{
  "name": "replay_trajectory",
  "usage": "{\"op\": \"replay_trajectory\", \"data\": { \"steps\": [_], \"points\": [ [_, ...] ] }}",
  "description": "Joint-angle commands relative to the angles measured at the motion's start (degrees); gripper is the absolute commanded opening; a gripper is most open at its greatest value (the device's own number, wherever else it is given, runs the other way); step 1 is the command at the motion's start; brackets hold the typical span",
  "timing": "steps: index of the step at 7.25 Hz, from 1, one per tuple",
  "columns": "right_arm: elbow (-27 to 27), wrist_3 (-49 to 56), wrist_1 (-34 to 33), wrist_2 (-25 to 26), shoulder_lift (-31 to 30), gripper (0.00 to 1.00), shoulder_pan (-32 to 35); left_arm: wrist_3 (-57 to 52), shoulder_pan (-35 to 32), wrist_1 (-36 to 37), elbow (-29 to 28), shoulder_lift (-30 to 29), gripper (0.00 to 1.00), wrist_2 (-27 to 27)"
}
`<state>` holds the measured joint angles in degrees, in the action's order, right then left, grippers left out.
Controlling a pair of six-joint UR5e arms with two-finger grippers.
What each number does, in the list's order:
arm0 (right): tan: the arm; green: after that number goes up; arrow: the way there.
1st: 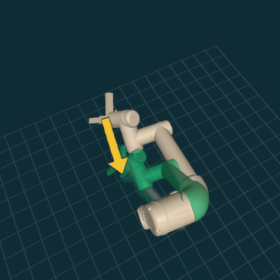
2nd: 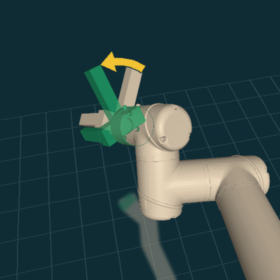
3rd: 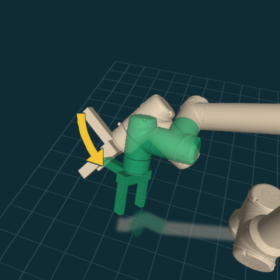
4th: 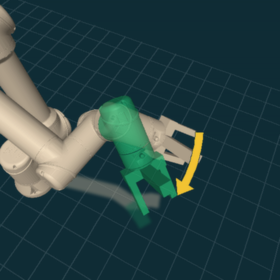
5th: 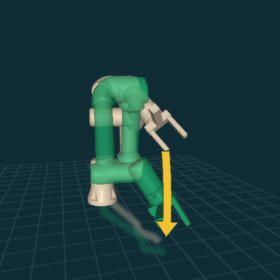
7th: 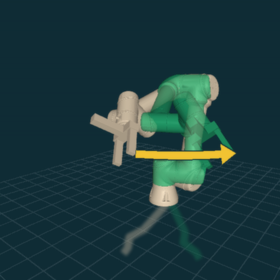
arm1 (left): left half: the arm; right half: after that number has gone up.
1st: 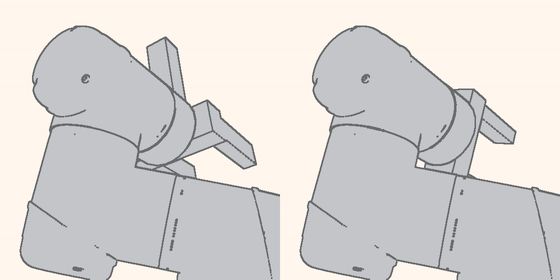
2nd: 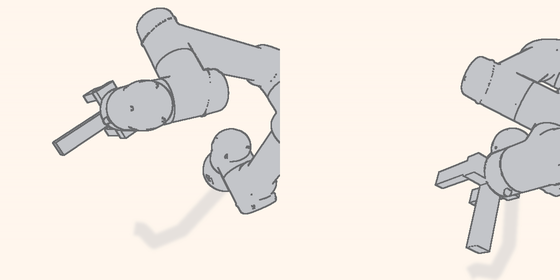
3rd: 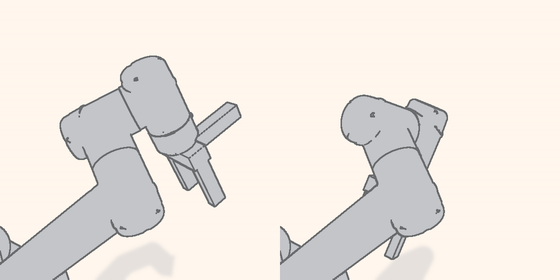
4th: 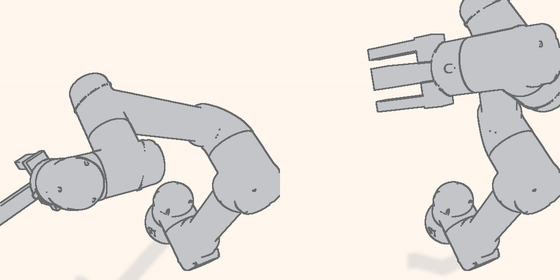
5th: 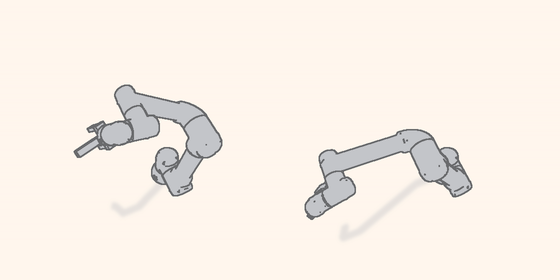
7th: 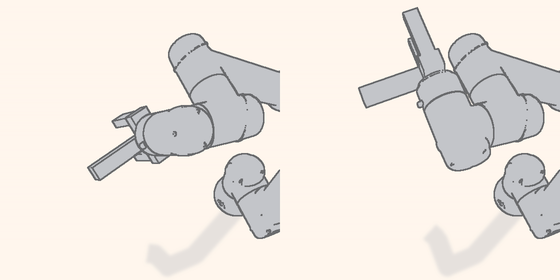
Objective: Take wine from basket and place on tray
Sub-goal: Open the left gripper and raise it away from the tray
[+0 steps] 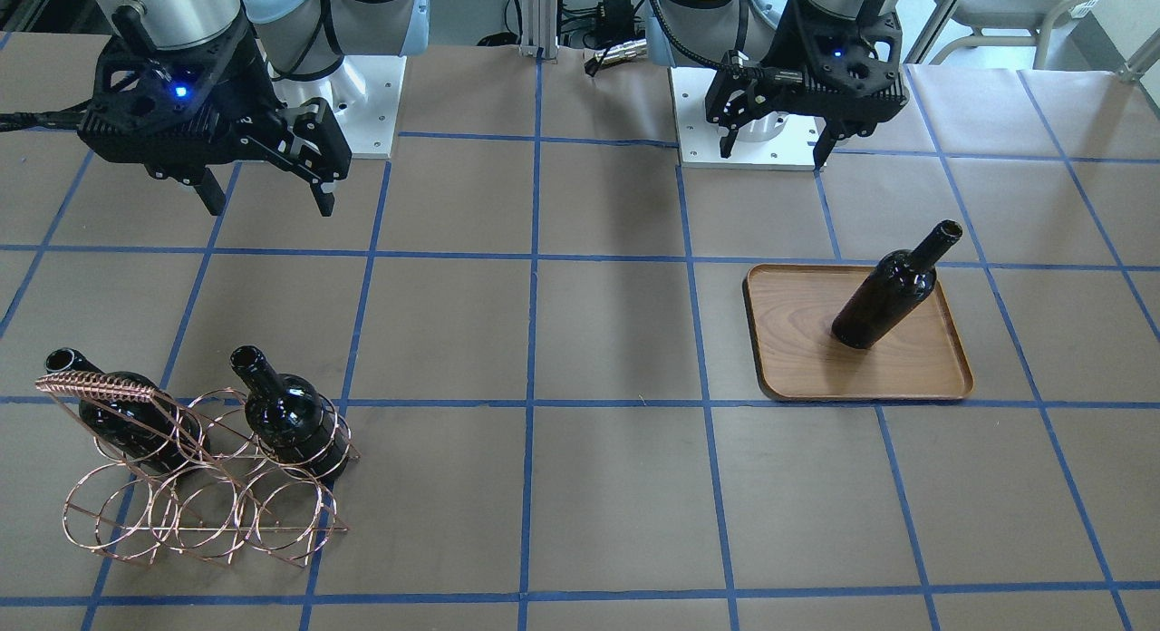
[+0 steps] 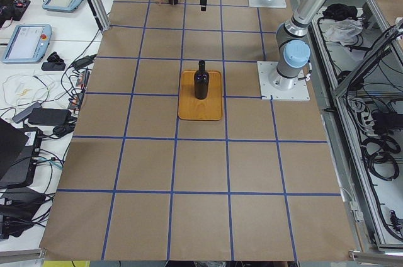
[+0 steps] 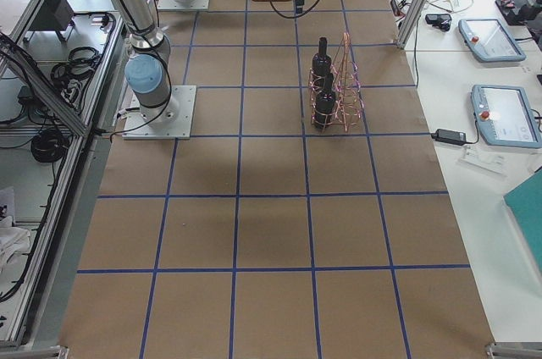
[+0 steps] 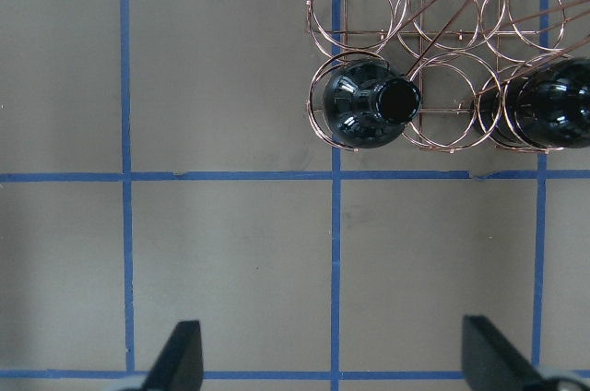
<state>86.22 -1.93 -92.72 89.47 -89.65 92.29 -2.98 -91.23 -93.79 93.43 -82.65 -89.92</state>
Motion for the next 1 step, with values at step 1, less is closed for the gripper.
{"op": "replay_trajectory", "data": {
  "steps": [1],
  "points": [
    [0.0,0.0,0.0,0.01,0.0,1.0,0.0,-0.01,0.0,0.01,0.0,0.12,1.0,-0.07]
  ]
}}
